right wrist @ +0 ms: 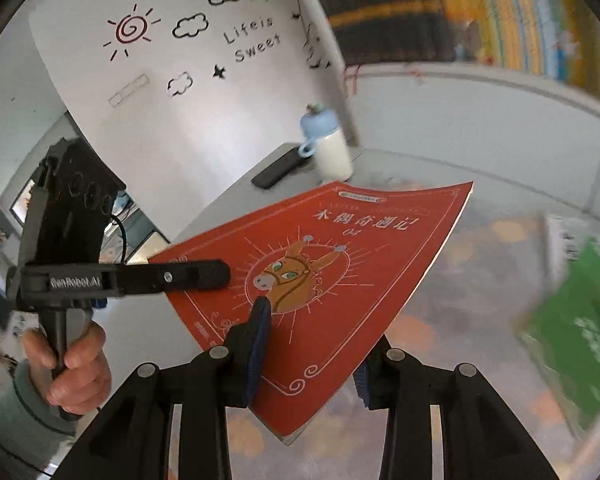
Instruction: Organize books
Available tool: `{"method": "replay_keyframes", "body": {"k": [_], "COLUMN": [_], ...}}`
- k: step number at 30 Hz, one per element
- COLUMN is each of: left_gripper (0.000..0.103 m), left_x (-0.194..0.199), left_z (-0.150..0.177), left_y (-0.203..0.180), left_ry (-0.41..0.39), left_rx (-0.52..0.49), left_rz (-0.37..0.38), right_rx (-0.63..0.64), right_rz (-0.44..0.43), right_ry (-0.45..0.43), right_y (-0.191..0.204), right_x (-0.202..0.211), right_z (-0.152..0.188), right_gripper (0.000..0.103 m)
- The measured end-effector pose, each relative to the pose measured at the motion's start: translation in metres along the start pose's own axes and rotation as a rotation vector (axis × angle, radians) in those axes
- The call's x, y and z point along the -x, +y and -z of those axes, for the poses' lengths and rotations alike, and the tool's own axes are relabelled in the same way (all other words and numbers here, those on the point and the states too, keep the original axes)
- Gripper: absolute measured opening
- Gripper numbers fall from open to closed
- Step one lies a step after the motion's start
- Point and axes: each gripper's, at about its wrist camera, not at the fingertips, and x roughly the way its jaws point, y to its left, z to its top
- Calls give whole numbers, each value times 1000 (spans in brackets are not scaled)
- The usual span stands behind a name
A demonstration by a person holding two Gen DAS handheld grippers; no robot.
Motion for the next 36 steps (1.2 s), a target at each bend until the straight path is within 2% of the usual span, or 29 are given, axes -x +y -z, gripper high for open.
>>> {"method": "replay_keyframes", "body": {"k": [6, 14, 20, 25, 28, 29, 32, 36], "left_gripper": [14, 14, 14, 14, 16, 16, 17, 17], "left_x": [-25, -46, -43, -28, -13, -9, 2, 4], "left_z": [-10, -15, -11, -9, -6, -6, -7, -13], "left_y": [45, 68, 83, 96, 99, 99, 91, 65], "left_ry": [26, 73, 63, 38, 11, 6, -11, -9], "left_rx": [67, 107, 144, 181, 189, 192, 176, 129], "left_rz": [10, 34, 28, 2, -40, -43, -58, -45], "right_rx": [-34, -90, -129, -114, -131, -135, -123, -181], "right_rz": [6, -7, -8, 1, -14, -14, 7, -1], "right_ry": [66, 135, 162, 166, 182, 187, 215, 209], "right_y": [-6, -32, -43, -38, -40, -40, -38, -44], "right_x": [-64, -106, -117, -119, -117, -117, -109, -92], "right_z": [-9, -20, -16, -16, -15, -15, -9, 5], "right_gripper": [36, 36, 36, 37, 48, 54, 54, 54]}}
